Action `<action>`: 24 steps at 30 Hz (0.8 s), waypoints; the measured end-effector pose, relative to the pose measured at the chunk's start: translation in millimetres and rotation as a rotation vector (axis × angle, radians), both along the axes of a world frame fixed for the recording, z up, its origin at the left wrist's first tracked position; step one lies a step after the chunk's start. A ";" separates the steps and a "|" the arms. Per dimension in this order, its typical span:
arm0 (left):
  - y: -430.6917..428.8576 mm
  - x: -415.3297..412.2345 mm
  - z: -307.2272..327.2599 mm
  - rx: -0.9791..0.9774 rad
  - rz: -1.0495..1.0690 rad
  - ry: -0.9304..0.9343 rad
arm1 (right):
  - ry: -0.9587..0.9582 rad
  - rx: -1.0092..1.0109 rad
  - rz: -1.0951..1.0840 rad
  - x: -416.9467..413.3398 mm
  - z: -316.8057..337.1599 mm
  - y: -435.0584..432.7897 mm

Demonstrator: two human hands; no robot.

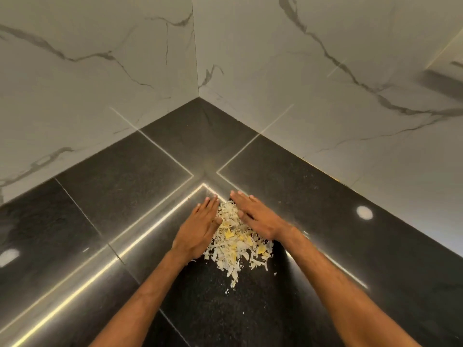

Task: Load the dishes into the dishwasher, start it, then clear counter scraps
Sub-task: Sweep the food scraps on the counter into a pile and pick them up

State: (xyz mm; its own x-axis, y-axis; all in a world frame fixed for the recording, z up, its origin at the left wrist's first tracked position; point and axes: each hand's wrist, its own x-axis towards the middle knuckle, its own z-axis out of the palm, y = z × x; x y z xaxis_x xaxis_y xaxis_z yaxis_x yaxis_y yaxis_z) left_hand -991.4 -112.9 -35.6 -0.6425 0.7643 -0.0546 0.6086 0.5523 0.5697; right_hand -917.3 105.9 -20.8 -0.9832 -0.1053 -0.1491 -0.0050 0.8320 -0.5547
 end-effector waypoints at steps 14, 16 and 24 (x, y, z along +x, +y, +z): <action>-53.3 64.0 10.4 0.128 0.145 -0.109 | 0.035 -0.183 -0.644 126.8 -5.4 -51.2; -40.5 82.3 8.7 0.071 0.082 -0.076 | 0.050 -0.175 -0.658 122.8 -2.4 -77.1; -16.2 100.1 17.5 0.420 0.302 -0.338 | 0.228 -0.485 -0.846 102.8 4.0 -111.2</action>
State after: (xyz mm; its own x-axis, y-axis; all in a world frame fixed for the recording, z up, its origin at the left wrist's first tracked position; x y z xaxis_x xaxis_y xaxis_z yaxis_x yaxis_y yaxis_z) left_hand -891.3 -129.1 -18.1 -0.8339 0.5513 -0.0268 0.2080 0.3590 0.9099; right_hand -814.5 -5.2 -16.7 -0.7627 0.6425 -0.0740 0.3357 0.2954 -0.8945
